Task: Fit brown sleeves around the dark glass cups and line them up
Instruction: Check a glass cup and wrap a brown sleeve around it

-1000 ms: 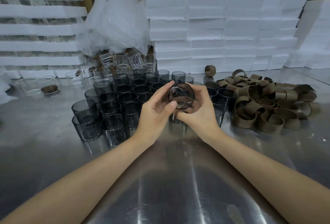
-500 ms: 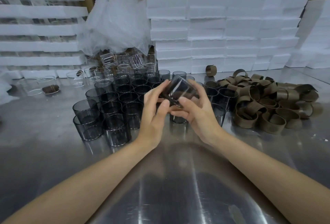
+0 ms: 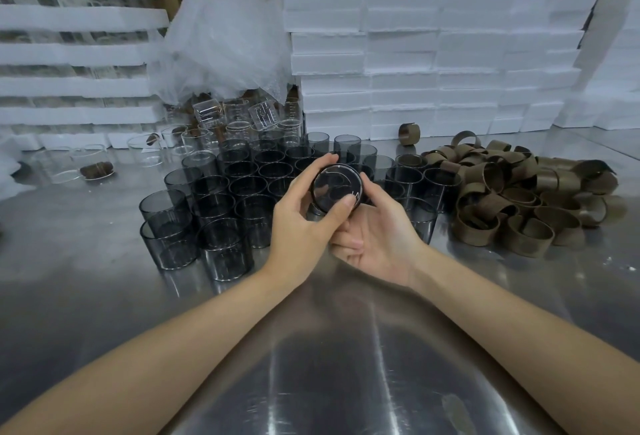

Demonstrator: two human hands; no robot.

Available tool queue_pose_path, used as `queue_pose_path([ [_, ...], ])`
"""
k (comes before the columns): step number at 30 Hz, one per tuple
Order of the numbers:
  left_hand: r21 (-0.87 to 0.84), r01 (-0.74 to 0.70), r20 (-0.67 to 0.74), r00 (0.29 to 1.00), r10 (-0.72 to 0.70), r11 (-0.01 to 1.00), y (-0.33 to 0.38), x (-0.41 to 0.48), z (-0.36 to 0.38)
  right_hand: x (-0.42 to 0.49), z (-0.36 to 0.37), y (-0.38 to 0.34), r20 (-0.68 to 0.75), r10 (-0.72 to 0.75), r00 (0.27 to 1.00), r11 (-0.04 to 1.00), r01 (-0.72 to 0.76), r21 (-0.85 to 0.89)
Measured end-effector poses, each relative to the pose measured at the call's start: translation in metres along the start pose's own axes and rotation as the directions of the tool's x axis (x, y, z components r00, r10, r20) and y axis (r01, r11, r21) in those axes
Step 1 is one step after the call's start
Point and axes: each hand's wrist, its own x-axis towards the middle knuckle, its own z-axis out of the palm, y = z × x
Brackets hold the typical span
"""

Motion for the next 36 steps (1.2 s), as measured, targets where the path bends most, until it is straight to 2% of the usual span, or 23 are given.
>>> queue_pose_path([
  [5,-0.009,0.047,-0.025,0.999,-0.047,0.999,0.002,0.001,0.000,0.000,-0.003,-0.001,0.020,0.028,0.999,0.999,-0.029,0.025],
  [14,-0.114,0.056,-0.132,0.989,-0.071,0.992,0.001,0.005,-0.001,-0.001,-0.001,-0.001,-0.040,0.022,0.999,0.997,-0.024,-0.067],
  [19,-0.103,0.045,-0.180,0.982,-0.063,0.994,-0.002,0.007,-0.002,-0.001,0.000,0.001,-0.030,-0.001,1.000,0.989,-0.003,-0.147],
  [25,-0.106,0.050,-0.156,0.986,-0.066,0.993,-0.003,0.009,-0.003,-0.002,0.002,0.001,-0.042,-0.027,0.999,0.982,0.019,-0.186],
  [36,0.035,-0.014,-0.069,0.997,0.017,0.999,-0.009,0.006,-0.003,-0.004,-0.001,-0.002,-0.070,0.004,0.998,0.980,-0.017,-0.197],
])
